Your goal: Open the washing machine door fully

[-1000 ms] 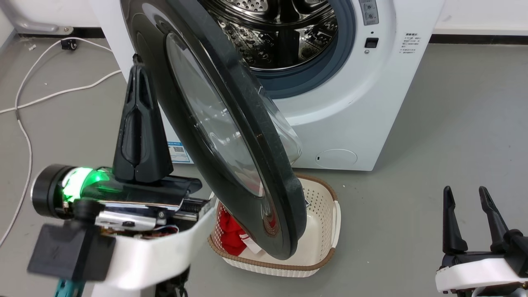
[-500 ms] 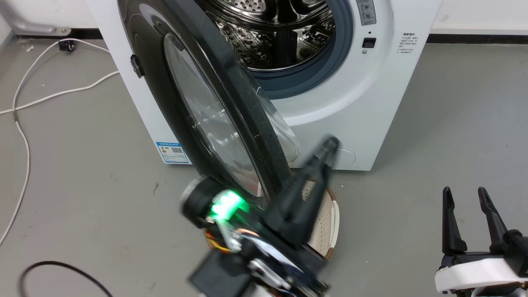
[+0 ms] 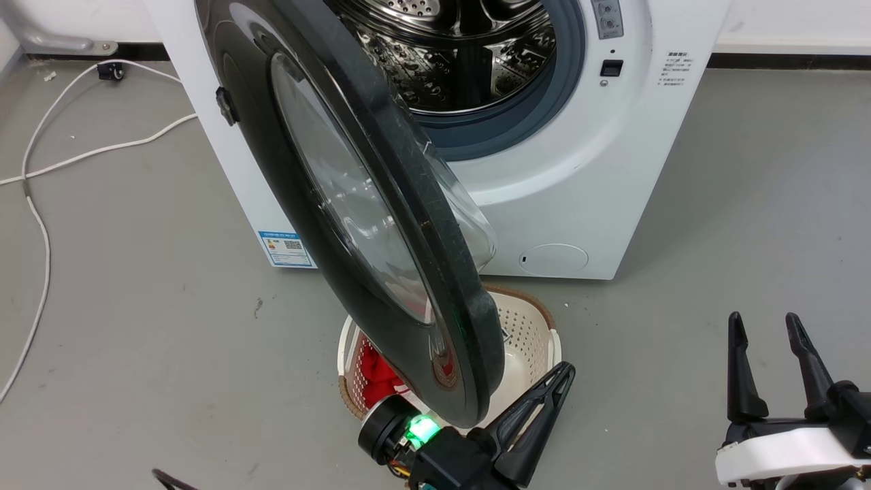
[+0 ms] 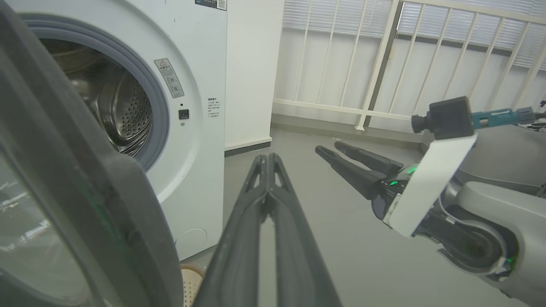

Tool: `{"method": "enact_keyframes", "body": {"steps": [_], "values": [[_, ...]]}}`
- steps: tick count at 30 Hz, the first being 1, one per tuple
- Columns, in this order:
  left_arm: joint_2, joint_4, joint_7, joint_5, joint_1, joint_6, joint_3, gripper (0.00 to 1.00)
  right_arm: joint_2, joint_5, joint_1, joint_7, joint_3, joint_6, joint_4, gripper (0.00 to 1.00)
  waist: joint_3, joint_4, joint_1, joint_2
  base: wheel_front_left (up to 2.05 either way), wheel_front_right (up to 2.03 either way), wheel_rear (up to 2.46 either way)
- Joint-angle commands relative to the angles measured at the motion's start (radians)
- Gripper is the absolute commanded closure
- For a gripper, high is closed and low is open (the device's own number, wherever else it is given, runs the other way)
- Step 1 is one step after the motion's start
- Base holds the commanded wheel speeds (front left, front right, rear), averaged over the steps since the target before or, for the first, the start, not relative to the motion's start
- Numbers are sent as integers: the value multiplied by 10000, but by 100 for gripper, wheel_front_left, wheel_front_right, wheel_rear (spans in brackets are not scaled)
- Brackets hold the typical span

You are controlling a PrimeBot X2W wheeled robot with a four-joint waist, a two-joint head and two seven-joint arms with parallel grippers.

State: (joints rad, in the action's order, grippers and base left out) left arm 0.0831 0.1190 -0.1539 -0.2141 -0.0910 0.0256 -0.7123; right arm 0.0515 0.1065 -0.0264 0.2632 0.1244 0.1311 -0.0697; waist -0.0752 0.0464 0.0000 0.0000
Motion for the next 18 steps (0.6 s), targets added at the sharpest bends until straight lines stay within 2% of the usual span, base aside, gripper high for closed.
{"method": "enact_keyframes", "body": {"steps": [1,8,18], "values": [[-27,-101,-37,-59,-107,-3,-9,100,-24,61,50,20,-20,-7,-33,0,-13,0,0,0,0,0,0],[-198,-1107,-290,-308,-767,-95,31,100,-23,141,197,20,-171,-7,-123,0,-131,-134,0,0,0,0,0],[-321,-2128,-820,-800,-1695,-621,-2,100,-23,182,299,20,-177,-7,-201,0,-253,-298,0,0,0,0,0]]}}
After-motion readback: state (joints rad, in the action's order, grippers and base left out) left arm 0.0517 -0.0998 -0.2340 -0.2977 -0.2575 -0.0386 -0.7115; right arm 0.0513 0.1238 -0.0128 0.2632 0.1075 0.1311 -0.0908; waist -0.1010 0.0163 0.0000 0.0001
